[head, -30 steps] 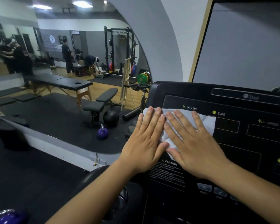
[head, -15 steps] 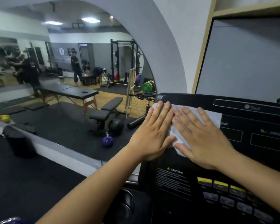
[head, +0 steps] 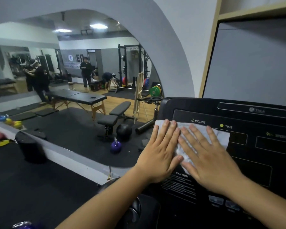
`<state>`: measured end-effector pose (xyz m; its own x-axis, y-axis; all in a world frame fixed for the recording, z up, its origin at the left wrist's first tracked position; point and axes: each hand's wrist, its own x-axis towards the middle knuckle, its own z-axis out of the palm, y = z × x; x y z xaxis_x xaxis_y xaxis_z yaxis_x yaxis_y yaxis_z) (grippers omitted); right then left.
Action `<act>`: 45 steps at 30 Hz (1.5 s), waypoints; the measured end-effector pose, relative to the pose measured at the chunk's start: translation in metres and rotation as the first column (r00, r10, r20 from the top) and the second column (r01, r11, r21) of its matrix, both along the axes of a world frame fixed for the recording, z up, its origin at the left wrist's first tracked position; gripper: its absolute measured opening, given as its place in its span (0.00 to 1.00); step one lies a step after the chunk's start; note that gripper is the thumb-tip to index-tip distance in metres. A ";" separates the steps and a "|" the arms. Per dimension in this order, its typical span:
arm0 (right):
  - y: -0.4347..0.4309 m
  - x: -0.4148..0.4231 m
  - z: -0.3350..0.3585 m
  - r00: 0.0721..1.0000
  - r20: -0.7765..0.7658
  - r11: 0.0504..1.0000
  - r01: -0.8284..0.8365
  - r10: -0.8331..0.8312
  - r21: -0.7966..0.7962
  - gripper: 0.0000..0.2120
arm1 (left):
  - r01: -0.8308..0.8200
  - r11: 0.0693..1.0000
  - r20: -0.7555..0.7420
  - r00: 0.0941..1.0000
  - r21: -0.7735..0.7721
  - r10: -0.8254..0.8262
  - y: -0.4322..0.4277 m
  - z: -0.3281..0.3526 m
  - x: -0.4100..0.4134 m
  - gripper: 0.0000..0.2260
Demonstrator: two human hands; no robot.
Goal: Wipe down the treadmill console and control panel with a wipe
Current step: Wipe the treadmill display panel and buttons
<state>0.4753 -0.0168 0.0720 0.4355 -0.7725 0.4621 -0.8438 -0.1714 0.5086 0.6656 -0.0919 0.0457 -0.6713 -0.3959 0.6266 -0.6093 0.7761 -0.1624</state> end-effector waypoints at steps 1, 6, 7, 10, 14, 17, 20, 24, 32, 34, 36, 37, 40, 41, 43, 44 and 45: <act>0.007 0.002 -0.011 1.000 0.003 1.000 -0.007 0.007 0.010 0.34 | -0.001 1.000 0.030 1.000 -0.011 0.002 0.006 -0.008 0.003 0.33; 0.030 0.004 -0.042 1.000 -0.009 0.998 -0.013 0.013 0.056 0.35 | 0.021 0.998 0.112 0.994 -0.054 -0.015 0.017 -0.034 0.011 0.36; 0.029 0.002 -0.039 1.000 -0.010 0.998 -0.021 0.021 0.053 0.35 | 0.027 0.998 0.120 0.993 -0.059 -0.020 0.015 -0.033 0.011 0.36; 0.019 -0.005 -0.021 0.999 -0.017 0.998 -0.036 0.037 0.053 0.36 | 0.017 0.998 0.142 0.990 -0.068 -0.007 0.006 -0.014 0.009 0.37; -0.005 -0.017 0.022 0.999 -0.020 0.999 0.026 -0.025 0.030 0.36 | 0.023 0.998 0.073 0.997 -0.059 -0.019 -0.017 0.026 -0.007 0.34; -0.023 -0.025 0.058 0.995 -0.043 0.996 0.091 -0.090 0.015 0.37 | 0.019 0.995 0.042 0.999 -0.100 -0.015 -0.039 0.059 -0.021 0.33; -0.030 -0.027 0.075 0.988 -0.066 0.990 0.143 -0.142 0.008 0.37 | 0.037 0.992 0.027 0.999 -0.120 -0.034 -0.051 0.077 -0.024 0.33; -0.021 -0.020 0.053 0.993 -0.048 0.994 0.105 -0.105 0.004 0.35 | 0.063 0.992 -0.012 0.998 -0.110 -0.065 -0.038 0.052 -0.020 0.32; 0.021 0.002 -0.023 0.998 -0.057 0.996 0.025 -0.020 0.090 0.33 | 0.061 0.998 -0.006 0.998 -0.010 -0.061 0.014 -0.028 0.011 0.32; 0.033 0.009 -0.042 0.999 -0.033 0.995 0.014 -0.010 0.103 0.33 | 0.055 0.998 -0.010 0.998 0.019 -0.055 0.025 -0.047 0.016 0.32; 0.043 0.015 -0.059 0.999 -0.038 0.993 0.000 0.004 0.121 0.33 | 0.052 0.998 0.001 0.999 0.044 -0.052 0.036 -0.064 0.022 0.31; 0.047 0.016 -0.065 0.999 -0.048 0.991 -0.010 0.016 0.130 0.32 | 0.050 0.997 0.013 0.999 0.051 -0.050 0.041 -0.071 0.026 0.30; 0.050 0.015 -0.071 0.997 -0.058 0.988 -0.047 0.056 0.148 0.31 | 0.033 0.996 0.042 0.998 0.080 -0.037 0.050 -0.083 0.033 0.30; 0.049 0.013 -0.070 0.996 -0.063 0.986 -0.056 0.066 0.157 0.31 | 0.041 0.994 0.044 0.998 0.097 -0.045 0.051 -0.081 0.034 0.30; 0.044 0.008 -0.063 0.994 -0.079 0.984 -0.063 0.077 0.168 0.32 | 0.063 0.992 0.058 0.996 0.111 -0.069 0.046 -0.071 0.034 0.30; 0.040 0.006 -0.056 0.994 -0.081 0.985 -0.061 0.074 0.159 0.33 | 0.066 0.992 0.065 0.995 0.109 -0.074 0.042 -0.063 0.032 0.31; 0.034 0.004 -0.047 0.995 -0.076 0.988 -0.057 0.068 0.141 0.33 | 0.063 0.992 0.064 0.995 0.113 -0.070 0.036 -0.053 0.029 0.31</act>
<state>0.4790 0.0168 0.0248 0.5165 -0.7965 0.3143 -0.7863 -0.2960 0.5423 0.6947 -0.0559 -0.0078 -0.7380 -0.4134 0.5334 -0.5463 0.8300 -0.1126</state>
